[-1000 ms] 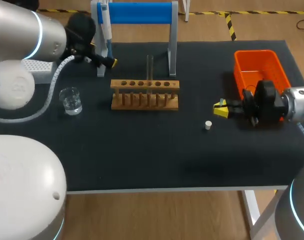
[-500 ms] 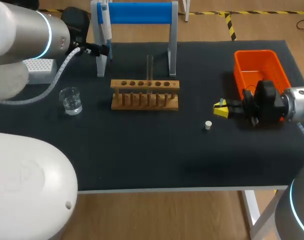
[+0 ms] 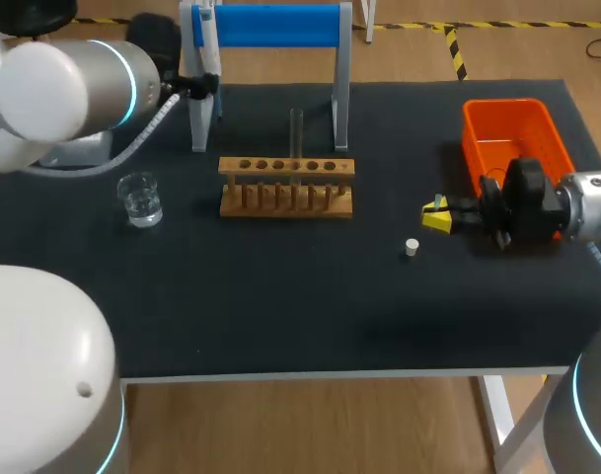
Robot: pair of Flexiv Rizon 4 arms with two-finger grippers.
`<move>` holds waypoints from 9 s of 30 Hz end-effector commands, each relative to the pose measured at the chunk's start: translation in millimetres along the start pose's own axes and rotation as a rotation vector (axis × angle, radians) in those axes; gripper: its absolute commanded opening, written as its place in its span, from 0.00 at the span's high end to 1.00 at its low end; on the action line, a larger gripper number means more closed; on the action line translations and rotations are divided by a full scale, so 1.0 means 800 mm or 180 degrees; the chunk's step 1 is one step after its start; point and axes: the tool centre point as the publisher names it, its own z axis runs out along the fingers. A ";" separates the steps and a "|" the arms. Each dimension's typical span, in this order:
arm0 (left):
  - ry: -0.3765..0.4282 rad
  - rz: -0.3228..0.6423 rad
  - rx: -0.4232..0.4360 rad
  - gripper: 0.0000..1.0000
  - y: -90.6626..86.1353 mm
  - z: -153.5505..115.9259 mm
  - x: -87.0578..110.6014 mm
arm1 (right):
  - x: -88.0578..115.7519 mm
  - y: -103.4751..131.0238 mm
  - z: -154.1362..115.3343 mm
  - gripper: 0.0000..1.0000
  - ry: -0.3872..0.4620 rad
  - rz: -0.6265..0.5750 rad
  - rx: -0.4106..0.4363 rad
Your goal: Invert the test tube, pick up the pipette, mount the tip to pipette, aspirate from beaker and dispense into the tube, eject the tip, return the pipette, and cap with the stopper.
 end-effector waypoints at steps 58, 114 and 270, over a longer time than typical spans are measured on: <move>-0.0506 -0.0353 0.0471 0.51 -0.073 0.151 -0.018 | 0.001 0.001 -0.001 1.00 -0.0001 0.0000 0.0007; -0.0571 -0.0412 0.0426 0.74 -0.074 0.175 -0.023 | 0.001 0.001 -0.001 1.00 -0.0001 0.0000 0.0007; 0.2636 0.0679 0.1365 1.00 -0.164 -0.244 0.282 | 0.001 0.001 -0.001 1.00 -0.0001 0.0000 0.0007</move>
